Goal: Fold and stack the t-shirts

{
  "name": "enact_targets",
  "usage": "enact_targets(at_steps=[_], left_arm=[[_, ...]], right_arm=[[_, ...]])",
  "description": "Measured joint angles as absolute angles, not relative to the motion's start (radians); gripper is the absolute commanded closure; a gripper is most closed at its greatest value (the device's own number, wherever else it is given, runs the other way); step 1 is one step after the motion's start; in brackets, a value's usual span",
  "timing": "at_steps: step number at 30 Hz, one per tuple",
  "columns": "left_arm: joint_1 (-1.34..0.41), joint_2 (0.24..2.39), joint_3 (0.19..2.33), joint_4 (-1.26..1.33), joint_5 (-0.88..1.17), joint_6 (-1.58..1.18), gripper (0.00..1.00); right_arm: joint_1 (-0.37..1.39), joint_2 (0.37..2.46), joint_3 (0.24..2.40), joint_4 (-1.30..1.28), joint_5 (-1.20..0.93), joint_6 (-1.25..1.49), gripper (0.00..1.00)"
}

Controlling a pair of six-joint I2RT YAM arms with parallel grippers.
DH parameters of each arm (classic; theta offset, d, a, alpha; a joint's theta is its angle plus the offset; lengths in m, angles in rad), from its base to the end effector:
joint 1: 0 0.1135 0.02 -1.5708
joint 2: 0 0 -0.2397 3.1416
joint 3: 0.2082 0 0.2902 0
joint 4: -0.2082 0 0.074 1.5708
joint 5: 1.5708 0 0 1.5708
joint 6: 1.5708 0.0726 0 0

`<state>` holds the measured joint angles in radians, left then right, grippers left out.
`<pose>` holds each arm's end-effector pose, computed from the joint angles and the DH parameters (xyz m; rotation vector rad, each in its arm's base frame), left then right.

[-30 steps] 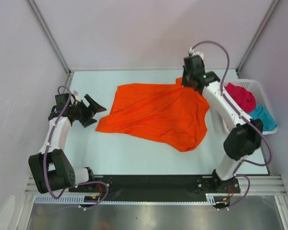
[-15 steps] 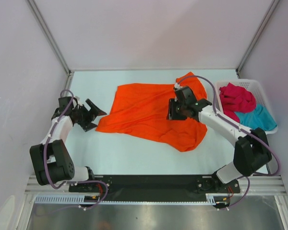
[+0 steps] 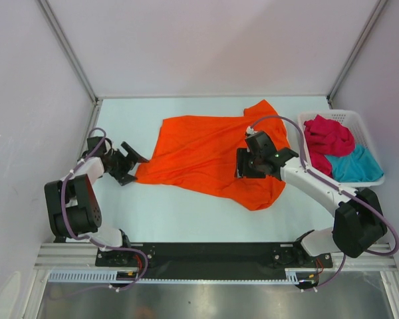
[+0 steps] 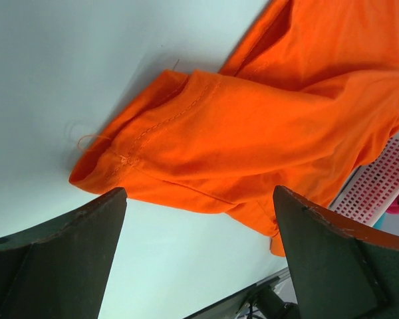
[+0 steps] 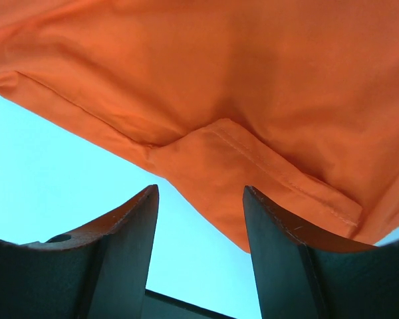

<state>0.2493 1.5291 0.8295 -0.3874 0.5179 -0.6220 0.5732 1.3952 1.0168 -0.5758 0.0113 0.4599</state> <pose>0.3283 0.0465 0.0947 -0.9612 2.4755 -0.8109 0.2936 0.1885 0.1808 -0.1410 2.5685 0.3919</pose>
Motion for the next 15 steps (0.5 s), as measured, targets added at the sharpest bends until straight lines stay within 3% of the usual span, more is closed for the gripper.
enact_targets(at_steps=[15], left_arm=[[0.250, 1.568, 0.773, -0.288, 0.531, -0.719, 0.24]], right_arm=[[0.587, 1.428, 0.934, -0.549, 0.013, 0.478, 0.43]])
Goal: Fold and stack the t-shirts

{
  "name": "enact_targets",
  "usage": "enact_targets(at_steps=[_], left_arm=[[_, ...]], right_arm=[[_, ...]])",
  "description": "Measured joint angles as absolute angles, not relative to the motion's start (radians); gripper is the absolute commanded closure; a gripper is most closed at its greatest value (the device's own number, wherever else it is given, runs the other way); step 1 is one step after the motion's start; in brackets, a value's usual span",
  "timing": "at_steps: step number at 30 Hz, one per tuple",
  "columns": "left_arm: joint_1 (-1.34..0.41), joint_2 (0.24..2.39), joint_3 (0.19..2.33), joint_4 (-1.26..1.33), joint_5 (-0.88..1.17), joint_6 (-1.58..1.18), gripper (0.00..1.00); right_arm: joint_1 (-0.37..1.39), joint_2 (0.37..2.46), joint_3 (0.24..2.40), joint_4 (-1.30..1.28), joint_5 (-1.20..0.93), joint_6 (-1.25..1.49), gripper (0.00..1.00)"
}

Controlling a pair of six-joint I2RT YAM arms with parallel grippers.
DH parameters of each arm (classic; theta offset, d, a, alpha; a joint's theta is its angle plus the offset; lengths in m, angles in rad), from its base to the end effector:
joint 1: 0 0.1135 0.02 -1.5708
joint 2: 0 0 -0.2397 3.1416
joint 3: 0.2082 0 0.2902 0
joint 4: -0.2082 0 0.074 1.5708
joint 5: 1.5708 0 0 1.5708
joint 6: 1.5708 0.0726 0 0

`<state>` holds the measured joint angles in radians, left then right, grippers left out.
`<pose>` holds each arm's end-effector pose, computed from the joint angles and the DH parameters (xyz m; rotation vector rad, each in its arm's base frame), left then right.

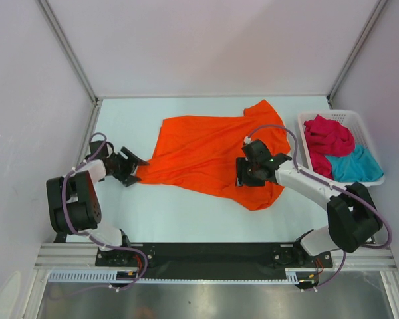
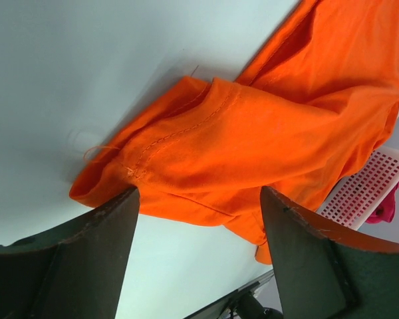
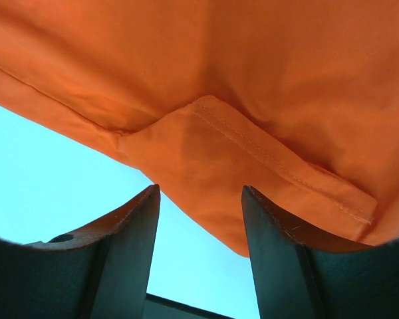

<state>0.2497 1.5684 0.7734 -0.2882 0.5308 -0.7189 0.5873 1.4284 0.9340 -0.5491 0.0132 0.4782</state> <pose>0.3241 0.0447 0.0718 -1.0811 2.4420 -0.8585 0.2820 0.1866 0.1422 -0.1402 2.6556 0.3495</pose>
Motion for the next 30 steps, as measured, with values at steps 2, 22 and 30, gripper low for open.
enact_targets(at_steps=[2, 22, 30], left_arm=[[0.250, 1.569, 0.770, -0.279, 0.531, -0.727, 0.42], [0.250, 1.574, 0.754, -0.247, 0.538, -0.759, 0.99], [0.251, 1.541, 0.754, -0.267, 0.487, -0.750, 0.68]], right_arm=[[0.593, 1.449, 0.930, -0.540, 0.012, 0.480, 0.43], [0.672, 1.629, 0.930, -0.451, -0.013, 0.505, 0.44], [0.693, 1.629, 0.968, -0.483, 0.031, 0.504, 0.44]])
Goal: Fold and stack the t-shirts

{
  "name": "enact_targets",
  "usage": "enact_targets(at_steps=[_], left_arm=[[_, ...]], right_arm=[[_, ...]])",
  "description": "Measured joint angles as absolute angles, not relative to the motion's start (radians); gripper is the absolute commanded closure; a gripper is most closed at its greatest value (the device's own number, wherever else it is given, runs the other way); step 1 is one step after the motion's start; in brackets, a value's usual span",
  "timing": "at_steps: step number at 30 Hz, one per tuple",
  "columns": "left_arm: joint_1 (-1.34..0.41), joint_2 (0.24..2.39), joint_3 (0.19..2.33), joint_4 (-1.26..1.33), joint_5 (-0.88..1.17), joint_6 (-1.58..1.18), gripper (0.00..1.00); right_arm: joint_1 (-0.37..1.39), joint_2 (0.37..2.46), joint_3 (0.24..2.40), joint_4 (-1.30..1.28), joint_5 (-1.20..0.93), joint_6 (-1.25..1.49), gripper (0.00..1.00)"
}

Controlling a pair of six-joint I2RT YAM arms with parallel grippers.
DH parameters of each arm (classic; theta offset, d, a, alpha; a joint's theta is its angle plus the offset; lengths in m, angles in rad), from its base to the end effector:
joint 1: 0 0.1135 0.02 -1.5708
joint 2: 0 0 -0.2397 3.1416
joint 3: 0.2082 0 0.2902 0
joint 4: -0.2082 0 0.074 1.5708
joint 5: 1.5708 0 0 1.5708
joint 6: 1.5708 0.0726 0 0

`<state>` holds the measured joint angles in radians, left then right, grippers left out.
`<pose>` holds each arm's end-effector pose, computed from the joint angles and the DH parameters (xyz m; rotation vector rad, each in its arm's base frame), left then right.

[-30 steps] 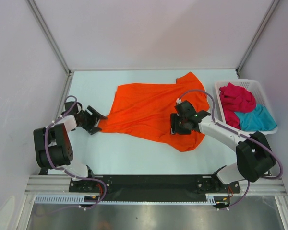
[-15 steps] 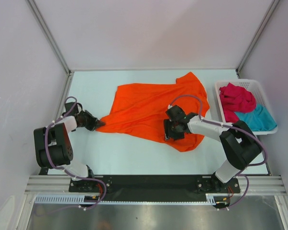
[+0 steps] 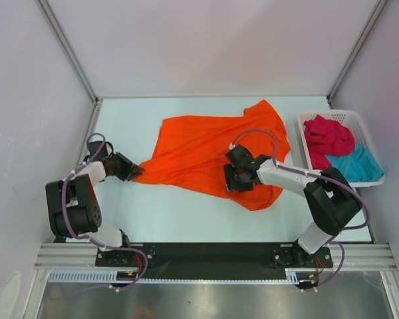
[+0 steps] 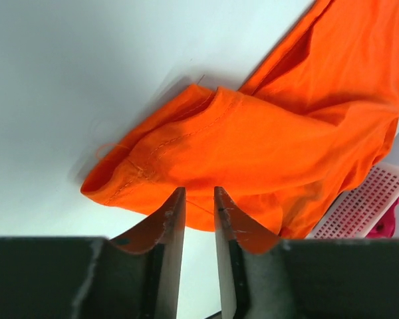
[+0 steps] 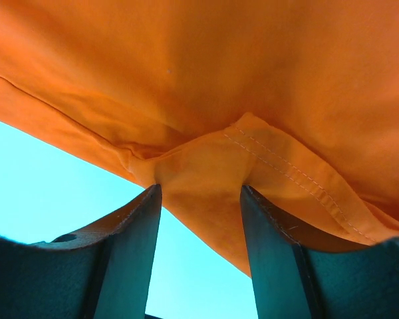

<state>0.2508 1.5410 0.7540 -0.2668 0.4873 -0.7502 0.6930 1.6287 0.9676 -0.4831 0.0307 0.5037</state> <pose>0.3224 0.0475 0.0743 -1.1176 2.4060 -0.8106 0.2749 0.2254 0.0924 -0.2514 2.7449 0.3013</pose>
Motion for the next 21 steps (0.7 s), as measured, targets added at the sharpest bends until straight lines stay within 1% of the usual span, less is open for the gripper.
enact_targets(at_steps=[1, 2, 7, 10, 16, 19, 20, 21], left_arm=[[0.251, 1.535, 0.756, -0.271, 0.481, -0.751, 0.61], [0.251, 1.533, 0.759, -0.271, 0.479, -0.751, 0.60], [0.251, 1.541, 0.763, -0.267, 0.476, -0.753, 0.60], [0.251, 1.560, 0.763, -0.261, 0.474, -0.759, 0.64], [0.252, 1.585, 0.763, -0.253, 0.462, -0.762, 0.74], [0.252, 1.591, 0.763, -0.249, 0.454, -0.764, 0.86], [0.252, 1.593, 0.763, -0.248, 0.452, -0.768, 0.97], [0.252, 1.595, 0.763, -0.247, 0.450, -0.769, 0.99]], right_arm=[[0.697, 1.629, 0.977, -0.491, 0.041, 0.503, 0.44], [0.698, 1.628, 0.982, -0.495, 0.047, 0.503, 0.44], [0.703, 1.627, 0.999, -0.511, 0.075, 0.500, 0.44], [0.703, 1.627, 0.999, -0.520, 0.089, 0.499, 0.44], [0.702, 1.628, 0.999, -0.522, 0.102, 0.495, 0.44], [0.700, 1.637, 0.999, -0.520, 0.106, 0.492, 0.44], [0.698, 1.644, 0.999, -0.518, 0.107, 0.489, 0.44], [0.698, 1.650, 0.999, -0.517, 0.107, 0.487, 0.45]])
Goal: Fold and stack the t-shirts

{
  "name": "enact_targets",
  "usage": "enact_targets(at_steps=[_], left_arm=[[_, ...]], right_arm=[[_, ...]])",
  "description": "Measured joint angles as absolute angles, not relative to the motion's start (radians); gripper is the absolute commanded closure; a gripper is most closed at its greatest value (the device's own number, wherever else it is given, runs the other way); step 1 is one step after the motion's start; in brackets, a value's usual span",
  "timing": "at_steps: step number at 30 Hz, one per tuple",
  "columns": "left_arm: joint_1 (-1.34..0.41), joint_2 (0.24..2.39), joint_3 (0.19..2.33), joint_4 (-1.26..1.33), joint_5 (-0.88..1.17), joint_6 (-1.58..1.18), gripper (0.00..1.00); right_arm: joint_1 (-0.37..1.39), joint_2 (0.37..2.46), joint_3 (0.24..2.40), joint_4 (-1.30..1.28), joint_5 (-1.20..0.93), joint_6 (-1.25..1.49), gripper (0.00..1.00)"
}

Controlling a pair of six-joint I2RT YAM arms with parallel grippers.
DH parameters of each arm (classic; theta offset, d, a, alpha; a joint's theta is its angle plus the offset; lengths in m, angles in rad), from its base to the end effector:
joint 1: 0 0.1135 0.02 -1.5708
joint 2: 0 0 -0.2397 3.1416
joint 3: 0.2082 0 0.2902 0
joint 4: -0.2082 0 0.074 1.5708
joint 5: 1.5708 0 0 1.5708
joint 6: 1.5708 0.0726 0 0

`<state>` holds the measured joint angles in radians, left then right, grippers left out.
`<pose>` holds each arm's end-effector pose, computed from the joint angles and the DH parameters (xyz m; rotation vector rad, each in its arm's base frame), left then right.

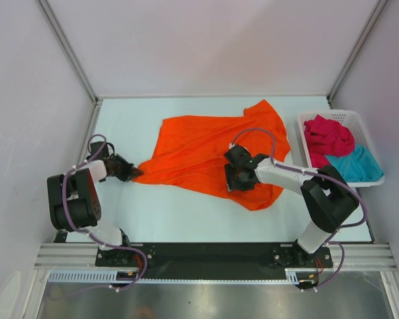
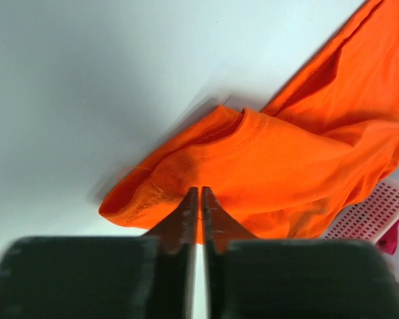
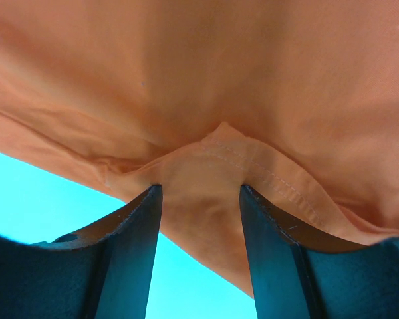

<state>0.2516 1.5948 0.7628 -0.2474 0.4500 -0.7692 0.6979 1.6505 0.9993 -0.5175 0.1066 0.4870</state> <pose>0.3246 0.0508 0.0607 -1.1754 2.4144 -0.7652 0.2796 0.2244 0.0935 -0.2590 2.7310 0.1908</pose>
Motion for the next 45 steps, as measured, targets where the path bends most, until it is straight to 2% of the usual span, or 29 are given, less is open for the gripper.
enact_targets(at_steps=[6, 9, 10, 12, 14, 21, 27, 32, 33, 35, 45], left_arm=[[0.252, 1.597, 0.763, -0.246, 0.447, -0.775, 1.00], [0.252, 1.597, 0.763, -0.248, 0.446, -0.775, 0.91], [0.252, 1.594, 0.763, -0.251, 0.443, -0.772, 0.81], [0.252, 1.580, 0.763, -0.269, 0.424, -0.759, 0.73], [0.252, 1.556, 0.770, -0.300, 0.395, -0.748, 0.55], [0.270, 1.520, 0.806, -0.334, 0.339, -0.712, 0.53], [0.276, 1.536, 0.800, -0.333, 0.336, -0.706, 0.55], [0.276, 1.553, 0.786, -0.326, 0.339, -0.707, 0.63], [0.276, 1.554, 0.783, -0.324, 0.343, -0.707, 0.72], [0.276, 1.557, 0.775, -0.319, 0.347, -0.708, 0.99], [0.276, 1.581, 0.753, -0.307, 0.374, -0.709, 1.00]], right_arm=[[0.693, 1.680, 0.999, -0.513, 0.106, 0.475, 0.46], [0.693, 1.681, 0.999, -0.510, 0.105, 0.474, 0.45], [0.693, 1.680, 0.999, -0.510, 0.105, 0.474, 0.45], [0.693, 1.681, 0.999, -0.509, 0.105, 0.474, 0.45], [0.693, 1.680, 0.999, -0.510, 0.105, 0.473, 0.45], [0.693, 1.681, 0.999, -0.509, 0.105, 0.472, 0.44], [0.693, 1.681, 0.999, -0.508, 0.105, 0.470, 0.44], [0.693, 1.681, 0.999, -0.508, 0.106, 0.470, 0.45], [0.692, 1.681, 0.999, -0.508, 0.106, 0.470, 0.45], [0.692, 1.681, 0.999, -0.507, 0.106, 0.470, 0.45], [0.691, 1.680, 0.999, -0.505, 0.107, 0.470, 0.45]])
